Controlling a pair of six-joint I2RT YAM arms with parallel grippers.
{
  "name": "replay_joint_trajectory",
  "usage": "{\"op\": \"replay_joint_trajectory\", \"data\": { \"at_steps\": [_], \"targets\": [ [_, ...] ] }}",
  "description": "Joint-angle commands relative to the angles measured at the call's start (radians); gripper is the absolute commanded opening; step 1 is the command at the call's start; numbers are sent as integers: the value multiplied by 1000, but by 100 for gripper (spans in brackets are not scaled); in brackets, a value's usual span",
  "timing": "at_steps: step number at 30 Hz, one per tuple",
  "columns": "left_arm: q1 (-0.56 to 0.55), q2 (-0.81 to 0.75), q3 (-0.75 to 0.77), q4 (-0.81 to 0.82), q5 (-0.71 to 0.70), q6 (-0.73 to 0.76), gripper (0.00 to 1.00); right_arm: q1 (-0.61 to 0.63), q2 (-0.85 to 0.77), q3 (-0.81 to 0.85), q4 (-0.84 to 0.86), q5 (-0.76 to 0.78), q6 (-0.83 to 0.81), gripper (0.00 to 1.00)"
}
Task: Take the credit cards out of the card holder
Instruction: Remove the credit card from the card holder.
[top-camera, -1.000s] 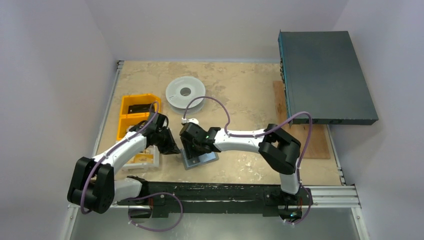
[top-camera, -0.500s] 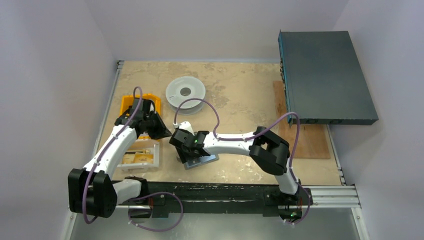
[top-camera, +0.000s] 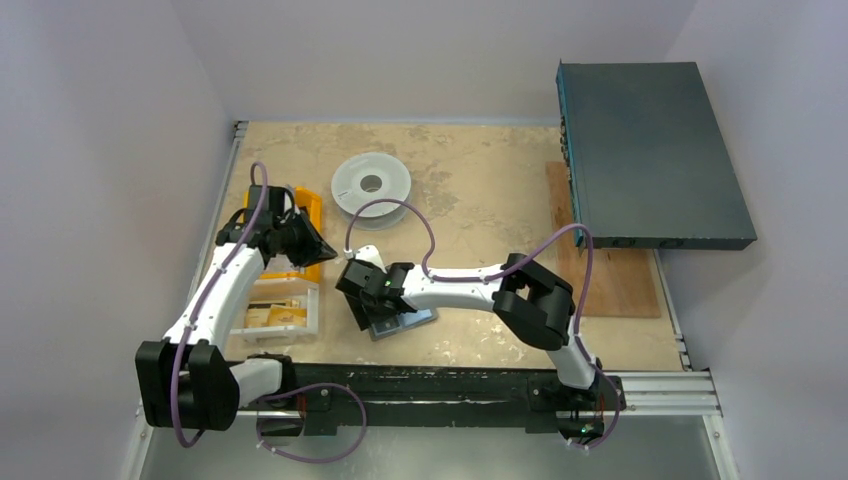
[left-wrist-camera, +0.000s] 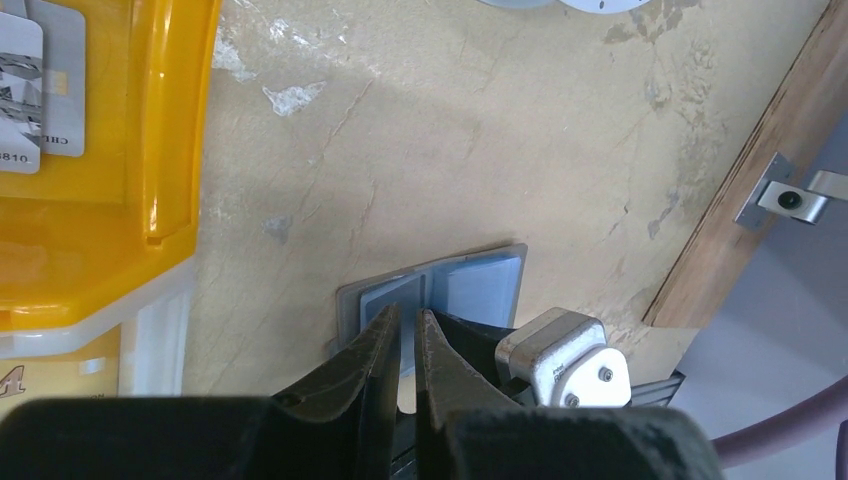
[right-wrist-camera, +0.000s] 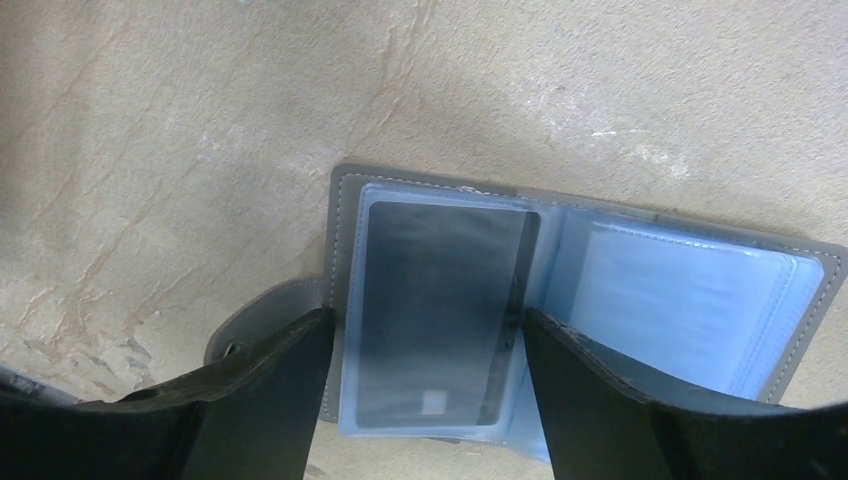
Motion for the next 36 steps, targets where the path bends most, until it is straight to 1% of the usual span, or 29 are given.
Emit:
{"op": "replay_joint_trajectory", "data": {
  "at_steps": [1, 5, 7, 11, 15, 22, 29, 36],
  "targets": [
    [5, 10, 13, 18, 41, 29, 10, 4, -3, -5, 3, -27, 12, 71],
    [6, 12, 11, 18, 45, 38, 9, 4, 3, -10, 12, -49, 18, 60],
    [6, 12, 8, 20, 47, 40, 9, 4, -4, -16, 19, -57, 23, 47],
    [6, 14, -5, 26, 60, 47, 10, -8, -30, -35, 39, -79, 27, 43],
    [6, 11, -24, 29, 74, 56, 10, -33, -77, -74, 80, -117, 33, 41],
    [-16, 11, -76, 40, 109, 75, 10, -119, -182, -221, 257, -290, 60, 38],
    [-139, 12, -159, 106, 96, 3, 11, -180, -235, -331, 408, -452, 94, 41],
    [-231, 49, -215, 196, 97, -87, 10, -211, -265, -413, 511, -543, 138, 42]
  ]
}}
